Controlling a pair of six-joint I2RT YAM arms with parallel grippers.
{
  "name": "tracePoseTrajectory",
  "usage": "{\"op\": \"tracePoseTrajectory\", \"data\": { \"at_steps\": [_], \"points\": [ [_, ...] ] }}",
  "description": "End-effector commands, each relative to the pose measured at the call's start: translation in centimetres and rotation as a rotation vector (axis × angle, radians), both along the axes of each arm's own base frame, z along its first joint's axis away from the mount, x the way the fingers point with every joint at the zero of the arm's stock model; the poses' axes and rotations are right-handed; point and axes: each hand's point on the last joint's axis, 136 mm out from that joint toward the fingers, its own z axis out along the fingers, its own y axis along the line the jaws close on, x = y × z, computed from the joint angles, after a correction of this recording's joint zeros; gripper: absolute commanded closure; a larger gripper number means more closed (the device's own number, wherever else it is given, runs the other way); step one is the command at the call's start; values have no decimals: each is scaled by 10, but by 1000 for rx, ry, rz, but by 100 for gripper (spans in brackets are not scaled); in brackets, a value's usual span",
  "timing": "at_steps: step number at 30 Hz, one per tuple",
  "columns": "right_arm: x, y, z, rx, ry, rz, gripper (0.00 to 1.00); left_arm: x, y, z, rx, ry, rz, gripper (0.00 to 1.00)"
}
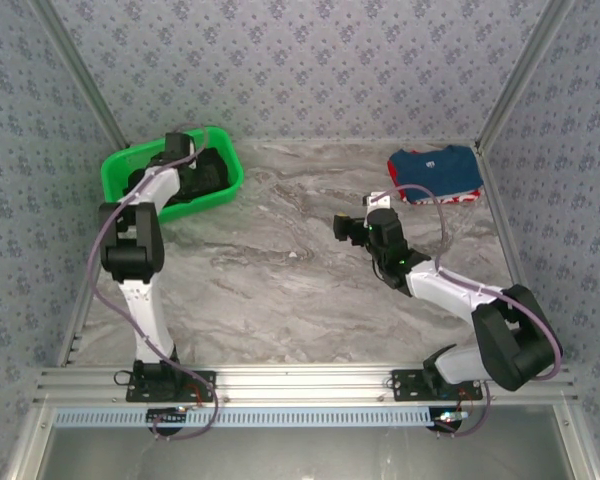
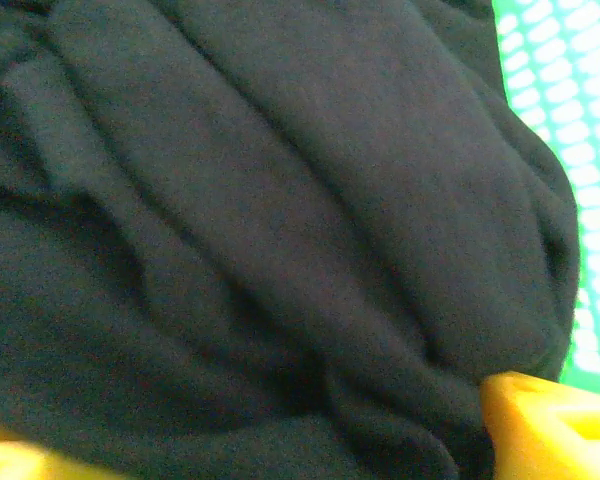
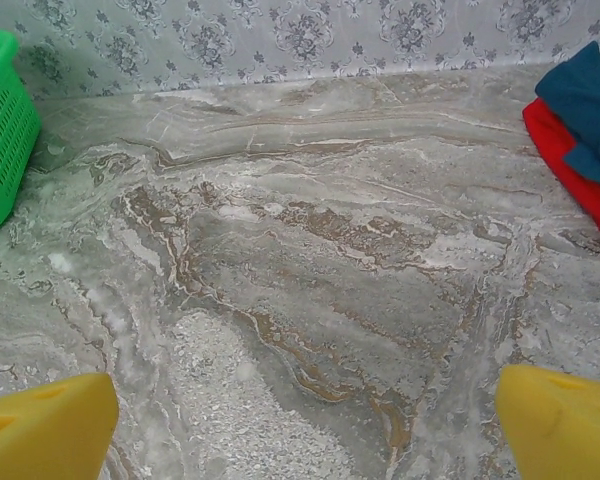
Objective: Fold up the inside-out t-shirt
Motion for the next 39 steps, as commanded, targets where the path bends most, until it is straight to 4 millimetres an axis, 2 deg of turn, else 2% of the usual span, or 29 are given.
{"op": "tracePoseTrajectory", "data": {
  "at_steps": [1, 3, 4, 6, 7, 9, 10, 12, 14, 17, 22, 25, 26, 28, 31, 32, 33, 35, 36, 38, 39],
  "points": [
    [2, 6, -2, 49, 16, -1, 1, 22, -4, 5, -8, 15, -51, 49],
    [0, 4, -4, 50, 26, -8, 1, 35, -1, 25, 4, -19, -55, 73],
    [-1, 3, -4, 57, 27, -12, 1, 38, 2, 40, 16, -48, -48, 82],
    [-4, 1, -4, 69, 31, -17, 1, 37, 11, 95, 47, -155, -25, 99],
    [-6, 0, -4, 73, 31, -19, 1, 32, 15, 128, 62, -219, -10, 100],
    [-9, -2, -2, 83, 30, -24, 1, 10, 22, 218, 97, -408, 22, 100],
    [-10, -2, -1, 86, 29, -26, 1, -6, 22, 251, 103, -487, 28, 100],
    [-11, -4, 5, 90, 20, -33, 1, -47, 16, 331, 93, -699, 26, 100],
    [-12, -5, 9, 94, 10, -36, 1, -84, 3, 382, 68, -844, -5, 100],
    [-10, -2, 16, 104, 2, -24, 1, -121, -23, 425, 17, -928, -95, 100],
    [-10, -7, 35, 46, -13, -18, 0, -167, -72, 472, -14, -1003, -252, 100],
    [-15, -17, 49, 7, -21, -24, 0, -178, -106, 475, -31, -1001, -347, 100],
    [-17, -23, 52, -10, -14, -29, 0, -179, -119, 470, -41, -987, -378, 100],
    [-20, -40, 60, -33, 1, -59, 0, -170, -142, 447, -77, -930, -416, 100],
    [-29, -71, 67, -65, 42, -114, 0, -152, -200, 386, -178, -800, -512, 100],
    [-32, -83, 68, -67, 56, -138, 0, -144, -227, 359, -207, -740, -560, 100],
    [-36, -93, 69, -68, 69, -159, 0, -137, -254, 330, -231, -674, -607, 96],
    [-41, -110, 67, -74, 93, -195, 0, -122, -297, 276, -272, -535, -671, 83],
    [-44, -117, 64, -74, 108, -209, 0, -118, -316, 249, -293, -453, -709, 73],
    [-47, -119, 56, -70, 142, -205, 1, -114, -331, 213, -307, -345, -731, 56],
    [-47, -118, 53, -69, 150, -203, 1, -115, -331, 203, -306, -324, -733, 49]
  ]
}}
